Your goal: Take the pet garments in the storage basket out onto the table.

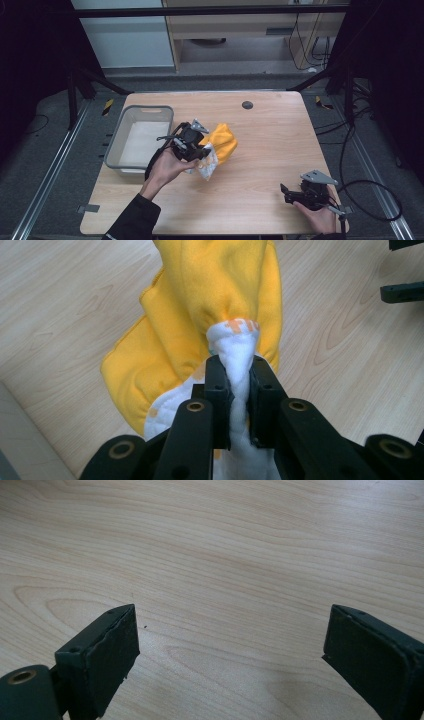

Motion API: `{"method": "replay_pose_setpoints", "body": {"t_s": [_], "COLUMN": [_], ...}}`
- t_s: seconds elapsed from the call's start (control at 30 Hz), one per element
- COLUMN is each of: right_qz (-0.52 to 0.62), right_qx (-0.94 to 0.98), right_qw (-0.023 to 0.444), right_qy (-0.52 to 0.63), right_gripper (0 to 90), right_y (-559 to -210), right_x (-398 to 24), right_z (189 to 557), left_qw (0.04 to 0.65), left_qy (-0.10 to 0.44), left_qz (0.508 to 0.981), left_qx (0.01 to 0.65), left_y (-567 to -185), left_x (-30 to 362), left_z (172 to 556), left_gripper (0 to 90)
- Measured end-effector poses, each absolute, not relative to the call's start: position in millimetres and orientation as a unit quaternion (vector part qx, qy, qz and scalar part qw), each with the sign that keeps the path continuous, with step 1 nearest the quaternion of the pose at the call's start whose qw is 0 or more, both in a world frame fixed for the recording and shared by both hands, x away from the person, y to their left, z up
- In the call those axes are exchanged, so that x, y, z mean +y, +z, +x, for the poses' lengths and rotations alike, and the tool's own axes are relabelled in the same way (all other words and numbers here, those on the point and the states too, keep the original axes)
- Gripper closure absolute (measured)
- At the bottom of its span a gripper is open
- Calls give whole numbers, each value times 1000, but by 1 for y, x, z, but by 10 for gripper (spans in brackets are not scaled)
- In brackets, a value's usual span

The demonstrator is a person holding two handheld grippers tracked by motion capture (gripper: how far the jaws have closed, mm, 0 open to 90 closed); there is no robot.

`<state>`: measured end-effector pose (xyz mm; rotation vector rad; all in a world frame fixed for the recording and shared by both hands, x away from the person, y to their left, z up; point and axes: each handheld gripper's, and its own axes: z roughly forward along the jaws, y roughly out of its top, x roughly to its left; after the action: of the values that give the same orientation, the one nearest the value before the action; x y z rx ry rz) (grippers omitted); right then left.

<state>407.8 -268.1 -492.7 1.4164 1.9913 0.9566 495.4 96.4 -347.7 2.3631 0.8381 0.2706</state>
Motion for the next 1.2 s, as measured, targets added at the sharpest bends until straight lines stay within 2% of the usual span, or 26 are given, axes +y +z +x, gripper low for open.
{"method": "replay_pose_setpoints", "body": {"t_s": [1.2], "right_qz": [521], "right_qx": [735], "right_qw": [256], "right_qy": [351], "right_gripper": [76], "right_y": [-493], "right_x": [-268], "right_z": [408], "left_qw": [268], "left_qy": [76], "left_qz": [914], "left_qx": [294], "left_y": [-405], "left_x": [65], "left_z": [500], "left_gripper": [788]}}
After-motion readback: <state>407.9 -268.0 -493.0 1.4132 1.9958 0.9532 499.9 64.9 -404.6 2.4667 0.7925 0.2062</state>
